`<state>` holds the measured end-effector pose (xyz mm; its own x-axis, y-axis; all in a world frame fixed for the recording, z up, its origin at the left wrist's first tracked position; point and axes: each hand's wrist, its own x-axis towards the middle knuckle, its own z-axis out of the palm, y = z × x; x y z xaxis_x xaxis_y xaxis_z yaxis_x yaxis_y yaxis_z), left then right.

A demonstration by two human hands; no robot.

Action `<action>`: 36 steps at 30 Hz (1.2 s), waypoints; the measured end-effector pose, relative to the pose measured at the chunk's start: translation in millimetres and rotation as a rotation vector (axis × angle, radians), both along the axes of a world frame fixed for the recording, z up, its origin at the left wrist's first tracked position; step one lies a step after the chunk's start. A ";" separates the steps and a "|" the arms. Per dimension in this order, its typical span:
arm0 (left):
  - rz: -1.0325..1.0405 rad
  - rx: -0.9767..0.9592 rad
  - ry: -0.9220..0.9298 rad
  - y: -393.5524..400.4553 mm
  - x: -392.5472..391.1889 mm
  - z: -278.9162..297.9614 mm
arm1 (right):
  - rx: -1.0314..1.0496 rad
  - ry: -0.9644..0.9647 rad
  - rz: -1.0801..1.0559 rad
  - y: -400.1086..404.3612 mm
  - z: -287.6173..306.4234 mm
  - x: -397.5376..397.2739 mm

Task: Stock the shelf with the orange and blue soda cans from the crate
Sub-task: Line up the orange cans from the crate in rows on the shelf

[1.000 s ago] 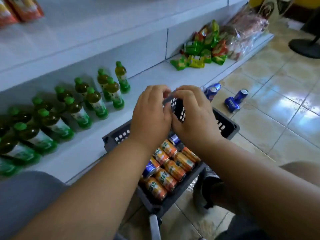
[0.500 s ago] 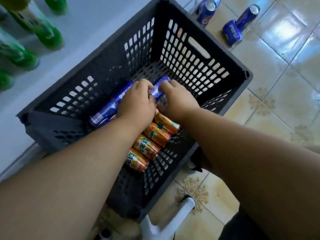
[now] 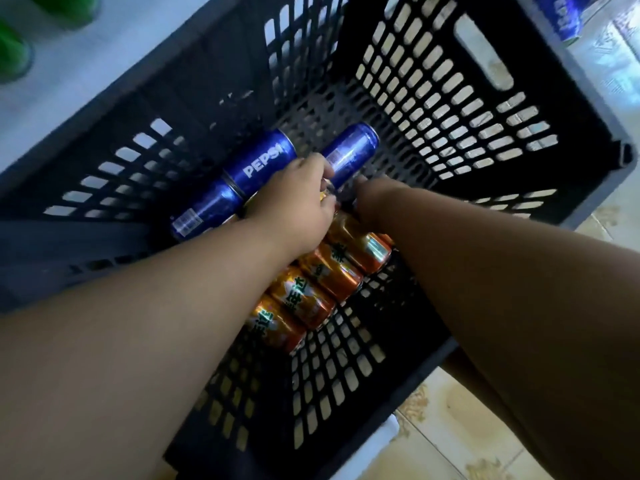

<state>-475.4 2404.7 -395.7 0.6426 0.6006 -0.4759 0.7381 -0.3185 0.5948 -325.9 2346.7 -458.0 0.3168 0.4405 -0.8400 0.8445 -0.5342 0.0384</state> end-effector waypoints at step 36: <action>0.988 -0.227 -1.132 -34.2 -135.3 323.6 | 1.244 0.962 -0.763 -24.1 382.5 -189.6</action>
